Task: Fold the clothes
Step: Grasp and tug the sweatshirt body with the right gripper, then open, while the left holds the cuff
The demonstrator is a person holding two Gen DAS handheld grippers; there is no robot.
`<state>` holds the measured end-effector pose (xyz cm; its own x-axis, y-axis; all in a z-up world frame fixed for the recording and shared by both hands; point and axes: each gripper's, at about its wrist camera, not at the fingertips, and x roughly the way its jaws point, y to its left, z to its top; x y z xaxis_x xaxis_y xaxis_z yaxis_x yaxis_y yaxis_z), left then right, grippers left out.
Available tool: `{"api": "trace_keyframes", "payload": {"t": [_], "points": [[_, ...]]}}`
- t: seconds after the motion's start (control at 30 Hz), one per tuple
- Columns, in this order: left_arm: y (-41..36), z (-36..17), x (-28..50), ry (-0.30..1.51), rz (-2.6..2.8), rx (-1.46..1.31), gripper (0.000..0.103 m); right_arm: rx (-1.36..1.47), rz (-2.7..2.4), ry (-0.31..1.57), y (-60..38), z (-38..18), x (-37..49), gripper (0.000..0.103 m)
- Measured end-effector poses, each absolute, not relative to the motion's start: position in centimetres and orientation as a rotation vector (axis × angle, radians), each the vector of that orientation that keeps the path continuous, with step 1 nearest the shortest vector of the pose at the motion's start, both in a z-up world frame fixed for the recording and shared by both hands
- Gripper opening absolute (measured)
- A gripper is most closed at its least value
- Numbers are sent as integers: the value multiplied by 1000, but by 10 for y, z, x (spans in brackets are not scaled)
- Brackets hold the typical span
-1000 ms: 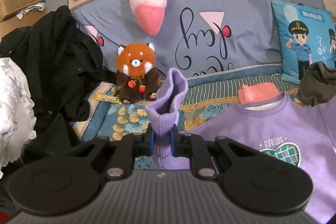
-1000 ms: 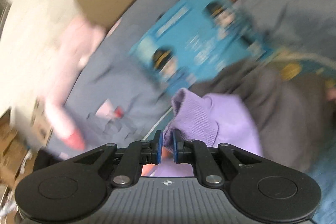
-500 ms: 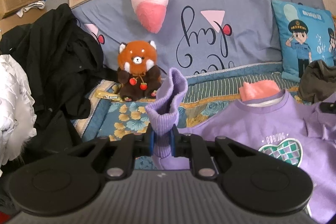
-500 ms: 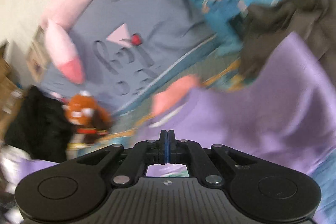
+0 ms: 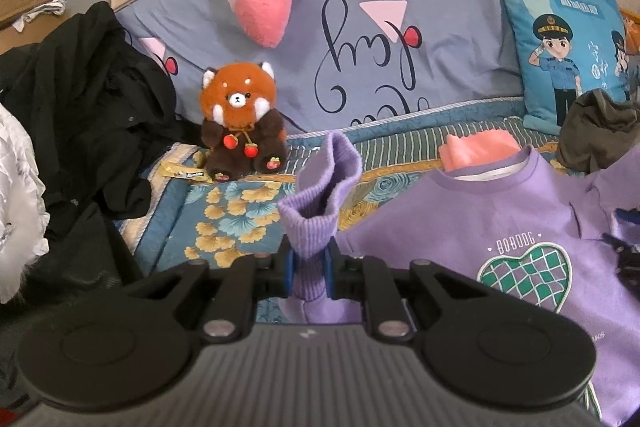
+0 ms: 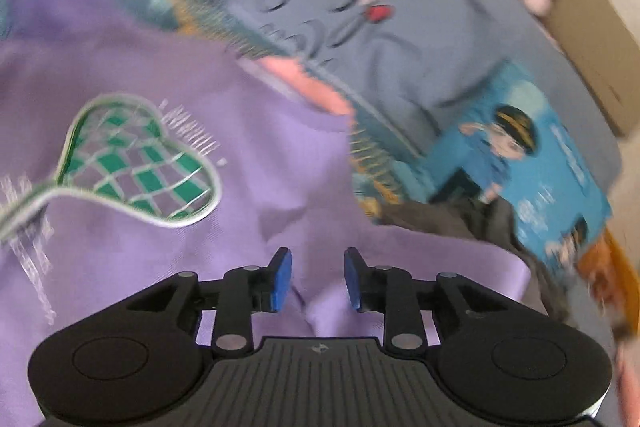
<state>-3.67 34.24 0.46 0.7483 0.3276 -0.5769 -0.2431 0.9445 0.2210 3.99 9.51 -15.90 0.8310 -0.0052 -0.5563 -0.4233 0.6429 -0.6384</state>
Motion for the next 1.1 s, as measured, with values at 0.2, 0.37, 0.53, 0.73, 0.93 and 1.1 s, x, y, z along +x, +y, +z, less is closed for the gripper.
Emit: {"api": "trace_keyframes", "payload": {"t": [0.2,0.37,0.53,0.73,0.93,1.1], "points": [[347,4,-35,663,321,137,16,-1025,294,568,105,-182,52,34],[349,0,-33,673,324,126,16,-940,303,632,102,-176,67,8],[348,-1,-34,676,317,124,16,-820,292,658,98,-162,69,7],[349,0,-36,673,314,114,18,-710,284,639,96,-139,59,6],[350,3,-38,665,310,107,18,-607,288,525,126,-108,53,6],[352,10,-41,660,314,108,18,-504,324,494,186,-92,74,5]]}}
